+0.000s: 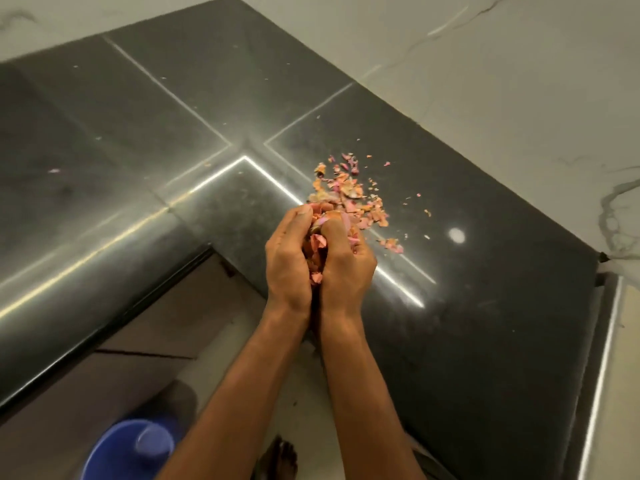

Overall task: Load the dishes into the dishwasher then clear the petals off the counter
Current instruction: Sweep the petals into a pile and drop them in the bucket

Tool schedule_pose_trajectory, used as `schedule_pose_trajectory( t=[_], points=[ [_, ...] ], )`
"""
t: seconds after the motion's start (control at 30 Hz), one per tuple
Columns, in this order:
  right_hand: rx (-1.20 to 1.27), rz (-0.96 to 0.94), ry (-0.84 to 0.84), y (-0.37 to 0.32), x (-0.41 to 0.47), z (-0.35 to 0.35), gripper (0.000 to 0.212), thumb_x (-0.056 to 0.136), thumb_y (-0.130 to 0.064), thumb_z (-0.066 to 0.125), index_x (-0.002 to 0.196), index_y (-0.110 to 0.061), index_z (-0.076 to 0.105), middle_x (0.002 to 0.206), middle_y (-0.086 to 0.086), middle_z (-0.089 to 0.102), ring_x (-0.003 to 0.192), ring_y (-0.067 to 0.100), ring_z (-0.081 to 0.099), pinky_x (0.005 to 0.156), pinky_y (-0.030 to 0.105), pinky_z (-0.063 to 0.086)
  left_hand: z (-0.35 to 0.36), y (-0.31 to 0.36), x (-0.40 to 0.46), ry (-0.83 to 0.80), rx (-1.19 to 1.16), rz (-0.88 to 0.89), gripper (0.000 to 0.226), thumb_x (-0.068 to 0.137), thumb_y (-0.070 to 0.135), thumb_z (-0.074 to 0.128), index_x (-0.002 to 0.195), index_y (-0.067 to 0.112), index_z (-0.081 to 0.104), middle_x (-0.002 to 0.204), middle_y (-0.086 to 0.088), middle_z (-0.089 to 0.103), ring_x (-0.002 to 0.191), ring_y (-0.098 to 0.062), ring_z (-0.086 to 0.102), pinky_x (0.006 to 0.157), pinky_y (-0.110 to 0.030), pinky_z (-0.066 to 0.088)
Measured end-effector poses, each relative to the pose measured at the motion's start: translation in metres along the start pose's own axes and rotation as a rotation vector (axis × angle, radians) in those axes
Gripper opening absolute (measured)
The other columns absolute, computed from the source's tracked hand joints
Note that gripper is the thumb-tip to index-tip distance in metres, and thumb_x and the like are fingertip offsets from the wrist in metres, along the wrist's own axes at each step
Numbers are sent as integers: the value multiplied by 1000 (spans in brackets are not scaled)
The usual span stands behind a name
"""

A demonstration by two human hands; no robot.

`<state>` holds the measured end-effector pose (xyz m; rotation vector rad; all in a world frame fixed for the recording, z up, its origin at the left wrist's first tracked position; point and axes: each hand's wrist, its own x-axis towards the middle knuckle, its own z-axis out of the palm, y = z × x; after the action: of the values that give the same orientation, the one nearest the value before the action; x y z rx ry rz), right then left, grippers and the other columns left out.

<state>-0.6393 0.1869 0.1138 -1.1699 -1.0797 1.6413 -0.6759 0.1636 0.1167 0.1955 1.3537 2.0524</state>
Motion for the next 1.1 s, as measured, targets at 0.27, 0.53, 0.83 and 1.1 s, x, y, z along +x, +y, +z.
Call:
schedule_pose_trajectory(
  t=[0.27,0.53,0.83,1.1],
  points=[
    [10,64,-163,53,-93,25,18,95,-7,64,82,-13,76,80,11,75,76,24,72,69,35,59,-100,12,-56,178,-15,30,28,104,16,48,105,1,71,102,-23,71,95,-27,67,94,-44,52],
    [-16,235,-253,154,-202,46,17,95,-9,63,81,-7,72,79,16,70,75,29,69,71,42,59,-235,-3,-123,333,69,-16,30,105,19,46,109,3,70,104,-20,72,98,-31,69,90,-43,56],
    [-145,476,-238,314,-309,57,16,91,-20,65,84,-10,75,85,13,76,82,28,74,78,44,61,-408,-72,-177,542,-45,-254,26,100,25,57,108,6,73,106,-17,73,102,-31,69,95,-44,53],
    [-266,646,-205,457,-340,55,28,100,-14,62,74,-12,73,69,2,73,64,12,69,61,25,54,-529,-161,-177,613,-66,-509,40,104,27,49,81,11,78,80,-6,76,76,-16,72,75,-25,56]
  ],
)
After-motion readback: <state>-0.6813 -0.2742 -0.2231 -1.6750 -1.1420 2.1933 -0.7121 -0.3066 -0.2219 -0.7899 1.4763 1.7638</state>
